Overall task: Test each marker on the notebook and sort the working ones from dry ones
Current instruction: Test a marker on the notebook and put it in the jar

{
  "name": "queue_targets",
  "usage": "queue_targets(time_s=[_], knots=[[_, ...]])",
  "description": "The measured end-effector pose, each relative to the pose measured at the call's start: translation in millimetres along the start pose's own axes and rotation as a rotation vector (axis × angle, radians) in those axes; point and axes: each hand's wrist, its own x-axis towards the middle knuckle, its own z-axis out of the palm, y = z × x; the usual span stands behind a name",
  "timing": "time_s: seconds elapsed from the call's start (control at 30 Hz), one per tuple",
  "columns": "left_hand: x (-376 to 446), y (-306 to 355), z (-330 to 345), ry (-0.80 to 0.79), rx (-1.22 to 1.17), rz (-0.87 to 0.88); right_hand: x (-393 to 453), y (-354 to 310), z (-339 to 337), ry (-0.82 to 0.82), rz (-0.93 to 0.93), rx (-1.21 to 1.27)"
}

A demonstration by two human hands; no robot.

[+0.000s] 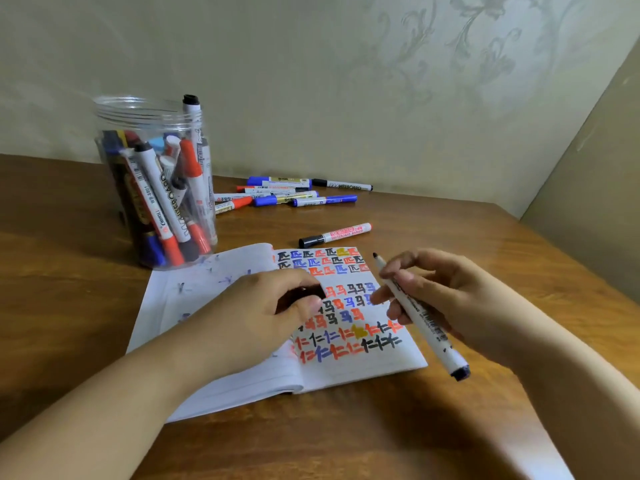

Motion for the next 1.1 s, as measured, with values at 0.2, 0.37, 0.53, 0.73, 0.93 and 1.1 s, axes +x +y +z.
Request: queue_targets(time_s=[0.2, 0.37, 0.53, 0.73, 0.93, 1.1], knots=[[-3, 4, 10, 0.054, 0.118, 0.118, -14, 33, 4, -0.007, 0.086, 0.468], [-4, 2, 17, 0.119, 0.115, 0.122, -13, 45, 8, 0.202, -0.07, 0.145], [-4, 1, 19, 0.108, 0.125, 0.13, -8, 47, 5, 0.302, -0.112, 0.001], [-4, -1, 21, 0.104, 0.117, 0.133, -9, 51, 0, 0.276, -0.113, -0.079], [-4, -1, 21, 0.084, 0.145, 0.132, -8, 56, -1, 0.361, -0.1, -0.28], [-4, -3, 21, 0.079, 0.152, 0.131, -5, 62, -3, 0.425, -0.144, -0.324]])
